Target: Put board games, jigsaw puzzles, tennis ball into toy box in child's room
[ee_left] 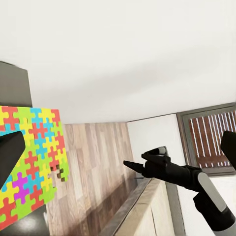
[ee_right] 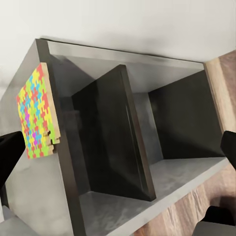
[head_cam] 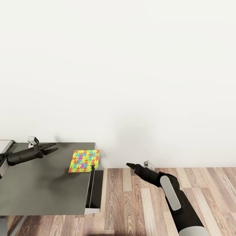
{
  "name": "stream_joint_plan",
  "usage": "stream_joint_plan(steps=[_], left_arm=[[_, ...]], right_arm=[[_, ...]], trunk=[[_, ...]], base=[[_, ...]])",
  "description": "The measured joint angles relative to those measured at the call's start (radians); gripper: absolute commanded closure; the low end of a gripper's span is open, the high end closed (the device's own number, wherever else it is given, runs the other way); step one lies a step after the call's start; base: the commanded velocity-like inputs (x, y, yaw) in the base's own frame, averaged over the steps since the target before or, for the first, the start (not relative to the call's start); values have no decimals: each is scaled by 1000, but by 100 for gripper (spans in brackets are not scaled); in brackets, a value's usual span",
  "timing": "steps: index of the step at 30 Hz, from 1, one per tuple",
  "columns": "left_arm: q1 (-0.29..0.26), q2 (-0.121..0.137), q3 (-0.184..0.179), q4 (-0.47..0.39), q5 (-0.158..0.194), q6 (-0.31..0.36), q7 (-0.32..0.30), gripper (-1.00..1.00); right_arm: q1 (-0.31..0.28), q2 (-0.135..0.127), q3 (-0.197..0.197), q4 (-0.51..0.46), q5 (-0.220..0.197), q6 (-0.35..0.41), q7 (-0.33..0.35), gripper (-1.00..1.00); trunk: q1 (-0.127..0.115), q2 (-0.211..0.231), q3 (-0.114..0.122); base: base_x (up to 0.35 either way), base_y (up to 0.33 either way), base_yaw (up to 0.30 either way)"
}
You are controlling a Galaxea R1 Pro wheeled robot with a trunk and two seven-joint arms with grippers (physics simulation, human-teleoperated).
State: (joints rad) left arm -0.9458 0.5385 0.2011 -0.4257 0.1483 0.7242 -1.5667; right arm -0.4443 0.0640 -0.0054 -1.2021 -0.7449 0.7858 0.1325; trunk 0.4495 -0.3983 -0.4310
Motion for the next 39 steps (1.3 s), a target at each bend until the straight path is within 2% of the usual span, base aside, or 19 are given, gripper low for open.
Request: stream_joint_plan(steps=[39], left_arm=[[0, 0, 1, -1, 0, 0, 0, -100]], right_arm=[[0, 1, 1, -1, 3, -2, 0, -100]], trunk=[[0, 0, 0]], base=[[0, 15, 0]])
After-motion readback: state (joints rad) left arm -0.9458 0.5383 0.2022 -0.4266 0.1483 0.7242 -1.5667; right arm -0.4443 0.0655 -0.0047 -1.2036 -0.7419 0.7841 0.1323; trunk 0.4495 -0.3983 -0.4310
